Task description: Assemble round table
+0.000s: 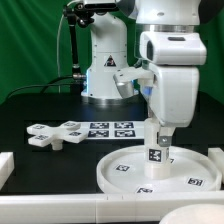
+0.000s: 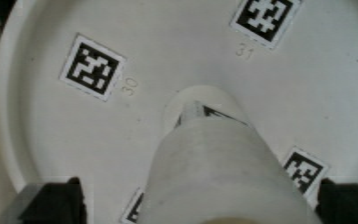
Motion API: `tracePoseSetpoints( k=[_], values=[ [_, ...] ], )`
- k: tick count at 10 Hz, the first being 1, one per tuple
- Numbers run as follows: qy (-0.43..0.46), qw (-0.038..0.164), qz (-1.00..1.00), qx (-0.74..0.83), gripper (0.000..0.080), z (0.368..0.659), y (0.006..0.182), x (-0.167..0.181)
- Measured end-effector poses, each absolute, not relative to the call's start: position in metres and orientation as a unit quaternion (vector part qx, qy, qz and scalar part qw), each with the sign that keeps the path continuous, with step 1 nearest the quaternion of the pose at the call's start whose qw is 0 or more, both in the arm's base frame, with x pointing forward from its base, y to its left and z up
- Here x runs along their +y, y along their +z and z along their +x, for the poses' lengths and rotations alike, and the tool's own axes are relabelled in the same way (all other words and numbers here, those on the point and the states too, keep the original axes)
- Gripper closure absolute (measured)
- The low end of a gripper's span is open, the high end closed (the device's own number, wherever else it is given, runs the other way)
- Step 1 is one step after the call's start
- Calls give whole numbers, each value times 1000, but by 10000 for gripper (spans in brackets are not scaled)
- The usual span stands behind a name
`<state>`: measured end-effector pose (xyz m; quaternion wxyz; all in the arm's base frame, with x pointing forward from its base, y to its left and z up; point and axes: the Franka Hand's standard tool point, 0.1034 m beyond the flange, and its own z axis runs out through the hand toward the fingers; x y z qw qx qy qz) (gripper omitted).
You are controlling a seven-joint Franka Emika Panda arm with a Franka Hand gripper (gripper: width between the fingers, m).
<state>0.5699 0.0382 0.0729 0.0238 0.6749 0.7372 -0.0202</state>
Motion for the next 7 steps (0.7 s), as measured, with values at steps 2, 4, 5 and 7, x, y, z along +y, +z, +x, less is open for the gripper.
tracePoseSetpoints(
  k=[2, 4, 5, 7],
  values=[
    [-27, 28, 637, 770, 151, 569, 72, 37],
    [-28, 27, 617, 786, 273, 568, 72, 37],
    [-28, 27, 618, 786, 396, 568, 72, 37],
    [-29, 26, 618, 785, 393, 568, 71, 36]
  ],
)
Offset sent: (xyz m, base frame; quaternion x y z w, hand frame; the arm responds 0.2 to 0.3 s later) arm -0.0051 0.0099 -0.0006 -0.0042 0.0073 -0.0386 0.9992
